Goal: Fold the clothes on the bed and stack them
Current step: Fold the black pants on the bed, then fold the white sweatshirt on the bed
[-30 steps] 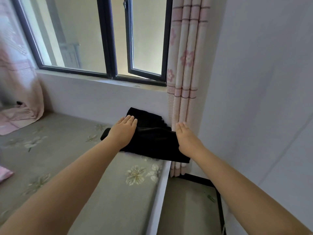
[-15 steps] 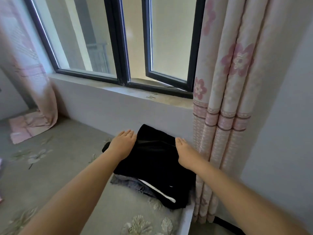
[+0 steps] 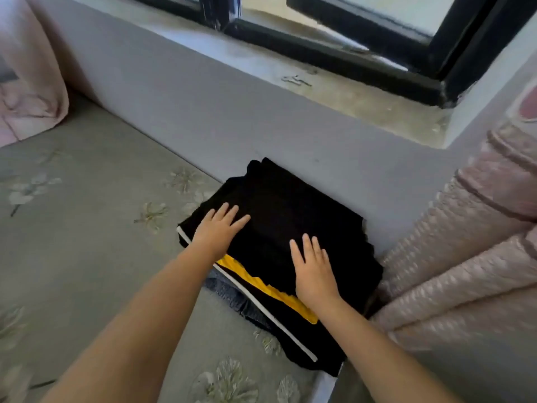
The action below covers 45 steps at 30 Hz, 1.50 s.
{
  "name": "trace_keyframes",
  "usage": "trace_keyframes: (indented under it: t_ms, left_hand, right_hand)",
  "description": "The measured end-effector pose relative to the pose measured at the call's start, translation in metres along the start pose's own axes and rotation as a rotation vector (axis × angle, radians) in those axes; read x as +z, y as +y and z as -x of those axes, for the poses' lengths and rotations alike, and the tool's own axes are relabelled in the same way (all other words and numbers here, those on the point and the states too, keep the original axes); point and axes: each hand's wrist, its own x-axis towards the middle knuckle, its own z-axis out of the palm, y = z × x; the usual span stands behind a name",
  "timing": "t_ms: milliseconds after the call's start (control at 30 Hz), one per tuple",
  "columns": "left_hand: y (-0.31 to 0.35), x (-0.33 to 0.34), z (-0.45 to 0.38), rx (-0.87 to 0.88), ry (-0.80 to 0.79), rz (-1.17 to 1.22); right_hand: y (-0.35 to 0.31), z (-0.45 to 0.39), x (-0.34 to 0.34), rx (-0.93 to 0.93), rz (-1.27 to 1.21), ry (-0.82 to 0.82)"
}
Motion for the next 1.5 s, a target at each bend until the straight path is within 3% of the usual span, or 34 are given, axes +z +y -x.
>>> trace_keyframes:
  t_ms: [100,200,367,533,667,833,933,1233,1333,1500]
  left_hand:
    - [0.025,0.055,-0.002,0.128,-0.148,0.112]
    - [0.032,0.072,-0.005,0.099,-0.074,0.226]
    - [0.029,0.069,-0.003,0.060,-0.043,0.223]
    - [0.026,0.049,0.025,-0.106,-0.015,0.284]
    - [0.012,0.035,0.082,-0.366,0.038,0.319]
    - [0.015,0.028,0.202,-0.830,0.198,0.394]
    - [0.036,0.033,0.287,-1.109,0.198,0.411]
    - [0.197,0.075,0.522,-1.796,0.026,0.470]
    - [0.251,0.088,0.588,-1.958,0.015,0.503]
    - [0.334,0.121,0.709,-2.130,-0.073,0.539]
  right_hand:
    - [-0.002,-0.009,0.047,0.021,-0.004,-0.157]
    - [0.003,-0.012,0.060,0.002,0.011,-0.127]
    - [0.007,-0.012,0.050,-0.041,0.041,-0.167]
    - [-0.011,-0.018,0.015,-0.129,0.050,-0.072]
    - [-0.046,-0.022,-0.018,-0.398,0.074,0.002]
    - [-0.118,-0.002,-0.042,-0.861,0.103,0.053]
    - [-0.174,0.037,-0.040,-1.119,0.108,0.032]
    - [-0.286,0.249,0.027,-1.622,0.096,-0.126]
    - [-0.309,0.331,0.054,-1.770,0.078,-0.137]
    - [-0.350,0.468,0.111,-1.900,0.274,-0.162]
